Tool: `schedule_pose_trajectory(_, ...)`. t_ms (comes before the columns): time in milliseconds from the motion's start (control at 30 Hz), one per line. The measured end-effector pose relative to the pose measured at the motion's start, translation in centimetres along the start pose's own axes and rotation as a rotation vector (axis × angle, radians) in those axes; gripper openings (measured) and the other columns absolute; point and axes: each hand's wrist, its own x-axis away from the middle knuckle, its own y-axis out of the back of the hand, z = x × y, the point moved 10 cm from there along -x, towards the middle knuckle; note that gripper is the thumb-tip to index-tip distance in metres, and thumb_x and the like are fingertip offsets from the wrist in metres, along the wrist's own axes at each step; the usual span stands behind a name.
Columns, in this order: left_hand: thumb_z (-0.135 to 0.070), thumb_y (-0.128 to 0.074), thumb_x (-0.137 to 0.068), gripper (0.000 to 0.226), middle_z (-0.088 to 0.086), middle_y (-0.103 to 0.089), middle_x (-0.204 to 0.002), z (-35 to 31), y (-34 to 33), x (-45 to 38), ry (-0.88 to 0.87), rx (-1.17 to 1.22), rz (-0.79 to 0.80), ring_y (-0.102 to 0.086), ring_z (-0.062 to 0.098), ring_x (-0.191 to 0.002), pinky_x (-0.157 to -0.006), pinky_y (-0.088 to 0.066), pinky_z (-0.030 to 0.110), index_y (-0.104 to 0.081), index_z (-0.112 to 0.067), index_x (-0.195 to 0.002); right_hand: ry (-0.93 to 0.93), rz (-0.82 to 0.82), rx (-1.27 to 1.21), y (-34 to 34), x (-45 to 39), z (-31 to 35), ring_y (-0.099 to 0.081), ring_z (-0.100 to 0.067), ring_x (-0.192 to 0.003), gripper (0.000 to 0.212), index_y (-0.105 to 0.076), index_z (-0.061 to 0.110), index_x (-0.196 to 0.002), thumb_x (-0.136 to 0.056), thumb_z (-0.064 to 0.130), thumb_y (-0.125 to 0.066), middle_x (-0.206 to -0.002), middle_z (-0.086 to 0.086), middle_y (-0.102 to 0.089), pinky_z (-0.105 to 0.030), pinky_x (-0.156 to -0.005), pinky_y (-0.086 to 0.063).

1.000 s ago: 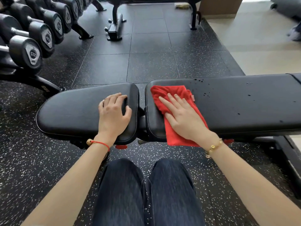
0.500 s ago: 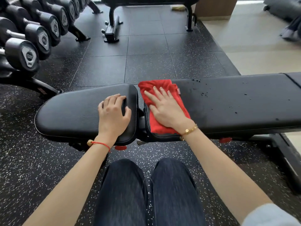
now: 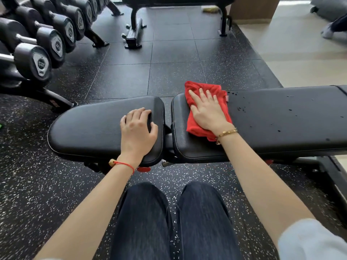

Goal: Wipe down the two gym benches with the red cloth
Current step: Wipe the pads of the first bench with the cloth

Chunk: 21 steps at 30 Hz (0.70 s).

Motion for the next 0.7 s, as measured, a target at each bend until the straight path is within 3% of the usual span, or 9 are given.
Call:
schedule_pose_trajectory(233,-0.029,-0.054,-0.089,0.039,0.004,-0.06,-0.133,0.4,0.0,0.0,-0.006,0.04,-0.004,-0.05,0.024,-0.127,-0.111,-0.032,0.047,-0.062,-0.016,-0.125,0.256,-0.015,-0.032,-0.7,6.8,4.7,-0.008,-0.023,-0.151,0.054,-0.022,0.033,-0.153,-0.101,0.03,-0.036,-0.163,-0.003,-0.013,-0.038,-0.123,0.0)
schedule_pose_trajectory(367,-0.029,-0.054,-0.091,0.039,0.003,-0.059,-0.134,0.6,0.0,0.0,-0.01,0.047,0.006,-0.048,0.023,-0.129,-0.112,-0.031,0.046,-0.061,-0.017,-0.126,0.175,-0.044,-0.064,0.5,8.4,0.2,-0.012,-0.023,-0.15,0.055,-0.024,0.034,-0.153,-0.1,0.028,-0.04,-0.162,-0.002,-0.017,-0.037,-0.123,-0.002)
schedule_pose_trajectory(500,-0.028,-0.053,-0.089,0.039,0.004,-0.06,-0.133,0.2,0.0,0.0,-0.002,0.028,-0.001,-0.049,0.025,-0.127,-0.111,-0.033,0.048,-0.062,-0.015,-0.125,-0.008,-0.019,-0.029,0.9,4.2,-3.9,-0.006,-0.028,-0.151,0.055,-0.017,0.031,-0.154,-0.102,0.03,-0.035,-0.163,-0.008,-0.01,-0.04,-0.121,0.001)
schedule_pose_trajectory(600,-0.027,-0.053,-0.089,0.039,0.005,-0.06,-0.132,0.1,0.1,0.0,0.003,0.022,0.0,-0.049,0.026,-0.127,-0.111,-0.033,0.048,-0.062,-0.014,-0.125,-0.046,0.002,-0.013,0.5,0.8,-2.5,-0.002,-0.029,-0.151,0.056,-0.013,0.03,-0.155,-0.103,0.032,-0.031,-0.164,-0.009,-0.004,-0.042,-0.122,0.003)
schedule_pose_trajectory(700,-0.027,-0.054,-0.088,0.038,0.005,-0.06,-0.132,0.2,0.2,0.0,0.011,0.027,-0.002,-0.049,0.026,-0.127,-0.112,-0.032,0.048,-0.062,-0.015,-0.124,0.041,0.016,-0.005,-0.4,0.1,1.6,-0.003,-0.028,-0.151,0.056,-0.014,0.03,-0.155,-0.102,0.033,-0.032,-0.164,-0.009,-0.004,-0.042,-0.122,0.003)
